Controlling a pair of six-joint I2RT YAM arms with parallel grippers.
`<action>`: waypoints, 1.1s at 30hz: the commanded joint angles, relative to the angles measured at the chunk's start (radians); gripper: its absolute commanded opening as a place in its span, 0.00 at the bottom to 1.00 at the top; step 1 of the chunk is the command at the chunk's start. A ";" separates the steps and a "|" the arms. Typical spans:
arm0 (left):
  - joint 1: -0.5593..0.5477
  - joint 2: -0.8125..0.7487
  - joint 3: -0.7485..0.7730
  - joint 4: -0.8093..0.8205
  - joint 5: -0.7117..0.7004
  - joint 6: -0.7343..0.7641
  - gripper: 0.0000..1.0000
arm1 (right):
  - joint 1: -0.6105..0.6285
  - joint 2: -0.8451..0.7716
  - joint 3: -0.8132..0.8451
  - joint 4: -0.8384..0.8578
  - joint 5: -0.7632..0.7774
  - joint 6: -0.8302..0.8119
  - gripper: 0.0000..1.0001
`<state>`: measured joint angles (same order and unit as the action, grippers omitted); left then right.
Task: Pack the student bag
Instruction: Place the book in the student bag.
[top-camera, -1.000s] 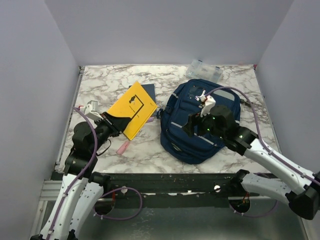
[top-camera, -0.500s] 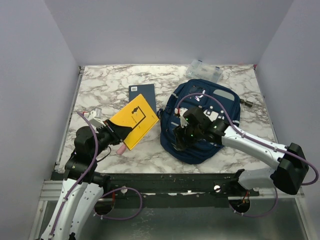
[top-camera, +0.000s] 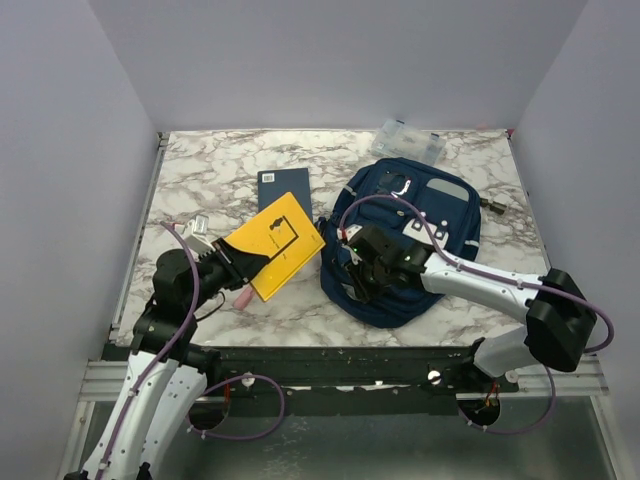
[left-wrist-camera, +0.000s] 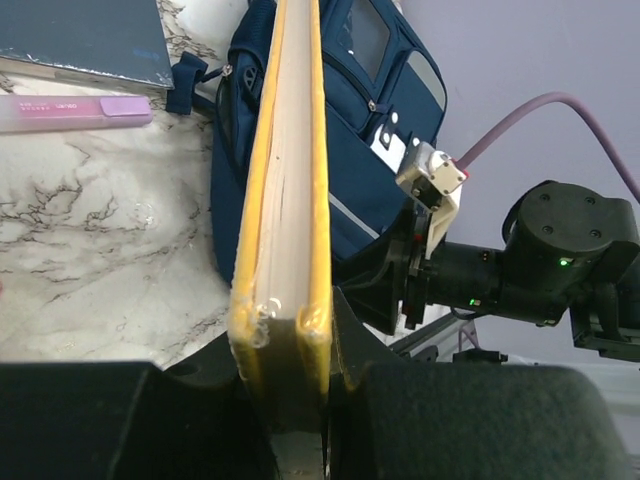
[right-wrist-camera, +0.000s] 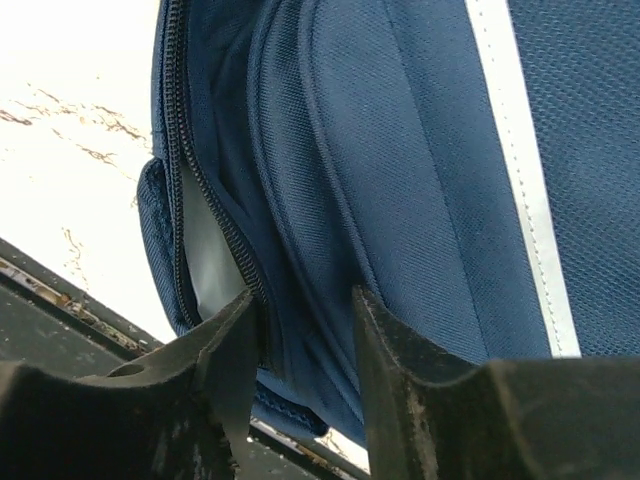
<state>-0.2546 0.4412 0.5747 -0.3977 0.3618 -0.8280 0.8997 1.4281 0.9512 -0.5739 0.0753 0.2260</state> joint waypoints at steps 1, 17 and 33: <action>0.005 0.013 -0.002 0.139 0.056 -0.028 0.00 | 0.013 0.057 -0.018 0.064 0.064 -0.036 0.49; 0.009 0.028 0.059 0.084 0.034 -0.027 0.00 | 0.057 -0.223 0.064 0.145 0.552 0.061 0.01; -0.140 0.057 -0.166 0.461 0.049 -0.463 0.00 | 0.052 -0.305 0.163 0.243 0.545 0.125 0.01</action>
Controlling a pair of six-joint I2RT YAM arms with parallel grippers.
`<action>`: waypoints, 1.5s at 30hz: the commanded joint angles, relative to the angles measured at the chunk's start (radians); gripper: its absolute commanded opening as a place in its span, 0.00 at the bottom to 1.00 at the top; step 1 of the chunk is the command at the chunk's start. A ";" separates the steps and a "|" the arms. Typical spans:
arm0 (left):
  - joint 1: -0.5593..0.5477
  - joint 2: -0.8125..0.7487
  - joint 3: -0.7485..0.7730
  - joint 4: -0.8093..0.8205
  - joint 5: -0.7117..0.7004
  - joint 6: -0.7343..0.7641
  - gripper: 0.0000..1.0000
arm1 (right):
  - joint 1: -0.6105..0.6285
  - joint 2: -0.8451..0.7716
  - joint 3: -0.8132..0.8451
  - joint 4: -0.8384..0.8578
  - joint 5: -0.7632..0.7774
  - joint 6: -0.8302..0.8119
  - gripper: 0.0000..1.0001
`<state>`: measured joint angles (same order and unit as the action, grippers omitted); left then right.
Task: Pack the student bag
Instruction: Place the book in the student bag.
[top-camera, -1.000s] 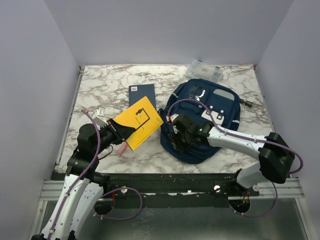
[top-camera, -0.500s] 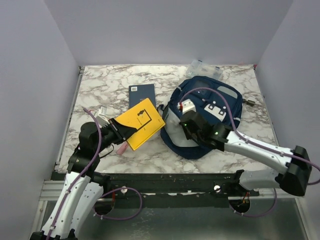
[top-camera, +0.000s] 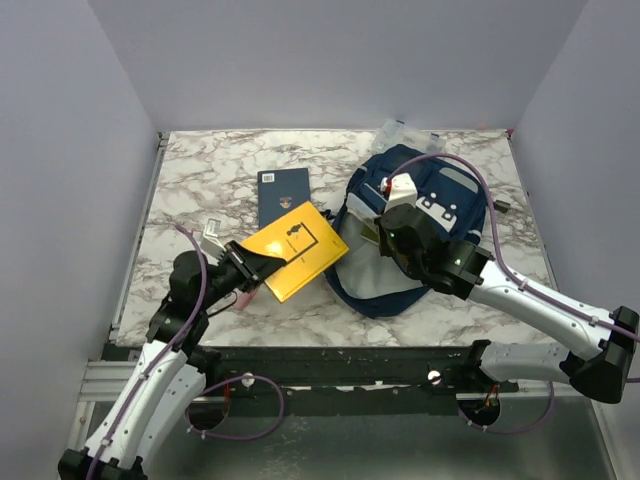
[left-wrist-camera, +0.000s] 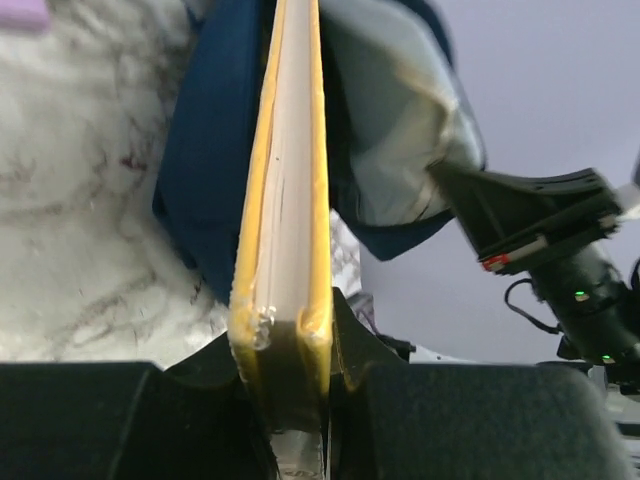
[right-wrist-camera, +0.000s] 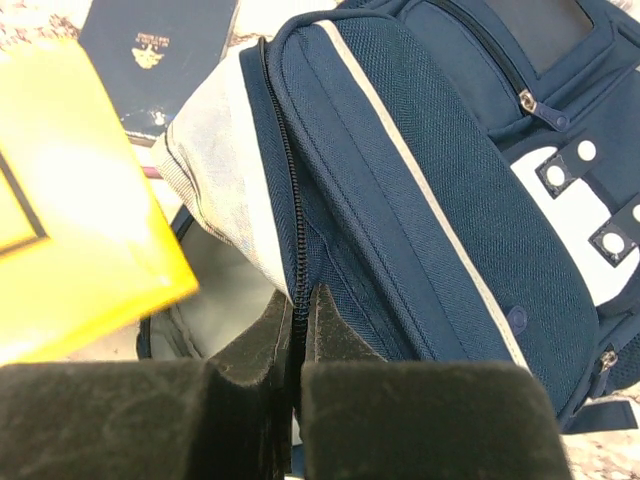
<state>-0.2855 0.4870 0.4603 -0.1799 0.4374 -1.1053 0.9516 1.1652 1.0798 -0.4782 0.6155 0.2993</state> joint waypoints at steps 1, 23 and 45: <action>-0.148 0.022 -0.058 0.259 -0.066 -0.208 0.00 | 0.000 -0.038 0.035 0.150 0.006 0.052 0.01; -0.568 1.244 0.424 1.165 -0.474 -0.496 0.00 | -0.002 -0.128 0.072 0.061 -0.197 0.128 0.01; -0.617 1.391 0.571 0.848 -0.516 -0.418 0.58 | -0.006 -0.162 0.030 0.090 -0.052 0.093 0.01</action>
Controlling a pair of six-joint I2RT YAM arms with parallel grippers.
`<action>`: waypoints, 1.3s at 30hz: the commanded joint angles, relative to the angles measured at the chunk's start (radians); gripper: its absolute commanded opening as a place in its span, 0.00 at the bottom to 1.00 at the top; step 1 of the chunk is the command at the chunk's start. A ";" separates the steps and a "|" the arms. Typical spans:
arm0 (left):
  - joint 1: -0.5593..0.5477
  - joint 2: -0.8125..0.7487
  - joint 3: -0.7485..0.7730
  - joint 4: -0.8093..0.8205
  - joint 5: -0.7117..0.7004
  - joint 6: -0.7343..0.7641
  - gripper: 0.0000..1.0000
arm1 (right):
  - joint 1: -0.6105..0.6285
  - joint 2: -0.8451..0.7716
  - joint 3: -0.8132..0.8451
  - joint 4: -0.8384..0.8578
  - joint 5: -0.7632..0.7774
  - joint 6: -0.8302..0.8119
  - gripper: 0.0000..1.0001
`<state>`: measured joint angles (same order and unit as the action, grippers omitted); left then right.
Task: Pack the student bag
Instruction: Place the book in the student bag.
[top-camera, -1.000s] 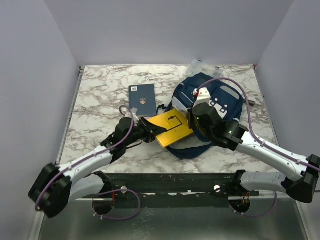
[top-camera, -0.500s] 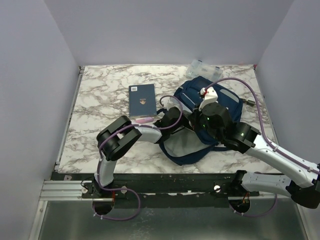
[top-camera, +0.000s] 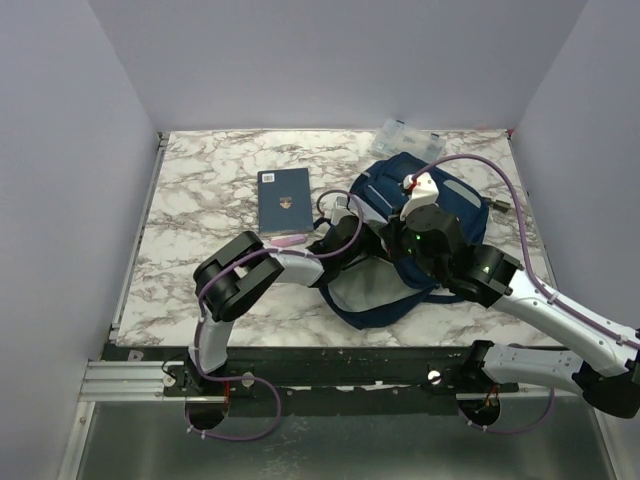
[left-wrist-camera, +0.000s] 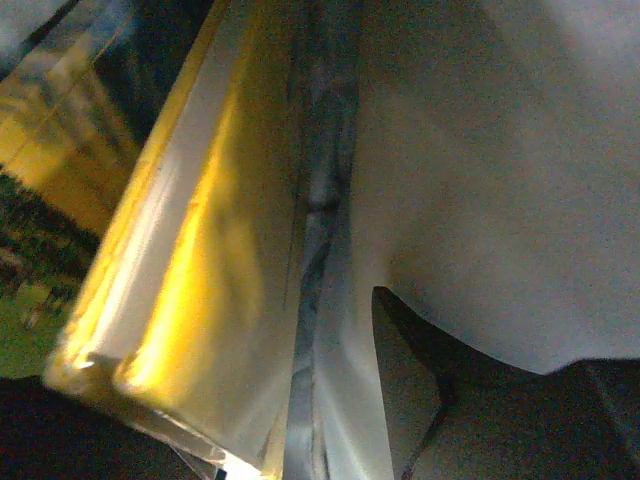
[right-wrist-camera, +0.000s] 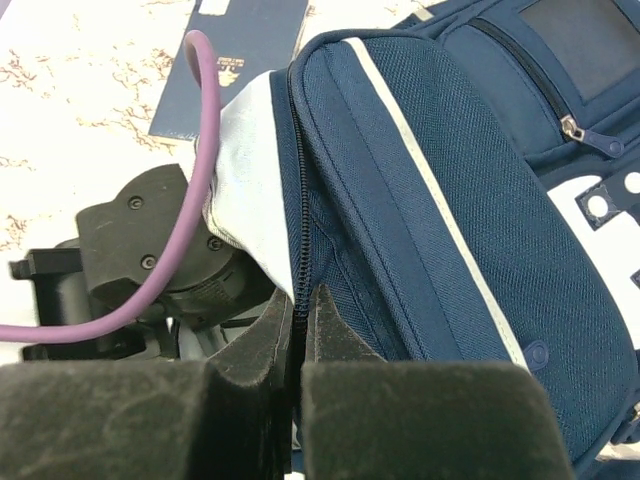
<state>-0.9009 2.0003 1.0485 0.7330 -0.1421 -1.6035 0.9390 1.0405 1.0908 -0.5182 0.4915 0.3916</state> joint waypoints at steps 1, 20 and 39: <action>-0.001 -0.140 -0.022 -0.094 0.062 0.103 0.58 | 0.006 -0.036 0.014 0.130 0.075 0.003 0.01; 0.006 -0.264 0.005 -0.323 0.040 0.219 0.64 | -0.005 -0.008 0.025 0.113 0.124 0.023 0.01; 0.037 -0.336 -0.159 -0.320 0.189 0.116 0.56 | -0.012 0.003 0.036 0.085 0.111 0.034 0.01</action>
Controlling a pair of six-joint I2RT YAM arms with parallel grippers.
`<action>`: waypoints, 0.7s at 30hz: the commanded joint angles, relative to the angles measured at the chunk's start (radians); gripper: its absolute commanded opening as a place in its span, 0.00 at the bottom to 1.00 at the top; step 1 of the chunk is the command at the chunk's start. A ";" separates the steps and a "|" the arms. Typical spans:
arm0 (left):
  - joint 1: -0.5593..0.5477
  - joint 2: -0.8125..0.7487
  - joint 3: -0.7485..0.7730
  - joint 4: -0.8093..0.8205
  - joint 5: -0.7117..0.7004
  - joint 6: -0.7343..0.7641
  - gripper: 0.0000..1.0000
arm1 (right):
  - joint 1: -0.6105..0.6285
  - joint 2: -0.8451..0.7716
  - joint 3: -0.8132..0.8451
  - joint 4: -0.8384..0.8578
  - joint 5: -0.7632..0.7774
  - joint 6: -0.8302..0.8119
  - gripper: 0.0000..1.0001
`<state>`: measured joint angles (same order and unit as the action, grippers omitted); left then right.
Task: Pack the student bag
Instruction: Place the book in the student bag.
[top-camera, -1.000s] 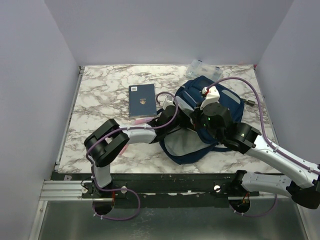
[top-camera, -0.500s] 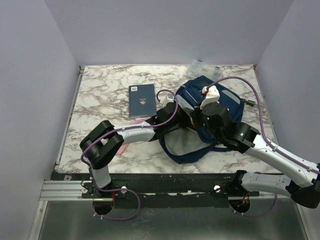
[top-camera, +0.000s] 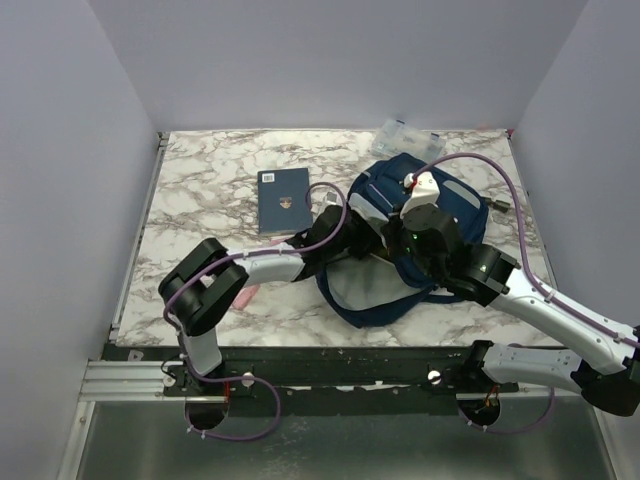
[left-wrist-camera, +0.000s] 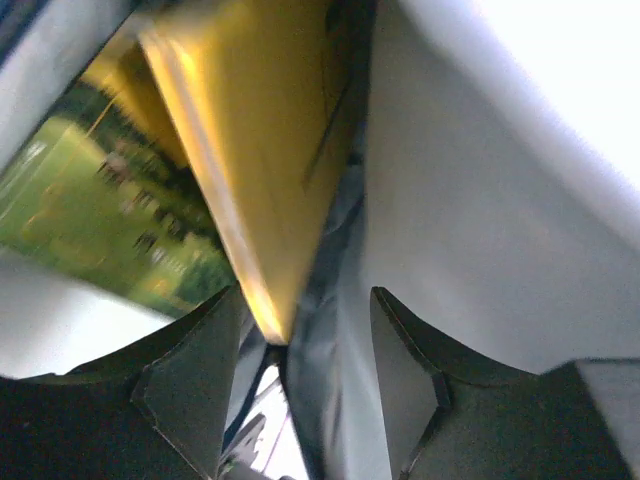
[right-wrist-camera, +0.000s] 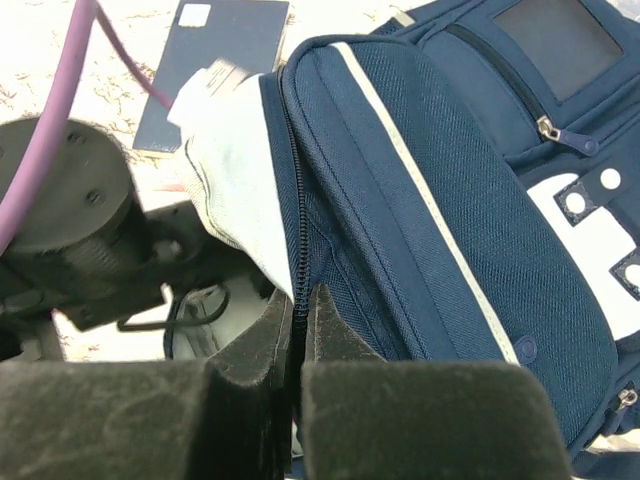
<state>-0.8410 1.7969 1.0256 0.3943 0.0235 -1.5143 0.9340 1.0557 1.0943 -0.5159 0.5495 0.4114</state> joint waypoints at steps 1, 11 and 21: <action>-0.030 -0.166 -0.164 0.018 0.015 0.062 0.57 | -0.007 -0.014 0.028 0.088 0.056 0.013 0.01; -0.044 -0.429 -0.376 0.083 0.089 0.270 0.60 | -0.012 -0.028 -0.029 0.061 0.056 0.032 0.01; -0.029 -0.890 -0.533 -0.154 0.060 0.492 0.65 | -0.014 -0.050 -0.208 0.082 -0.049 0.165 0.18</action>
<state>-0.8841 1.0492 0.4942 0.3912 0.0826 -1.1782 0.9321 1.0248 0.9630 -0.4667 0.5385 0.4915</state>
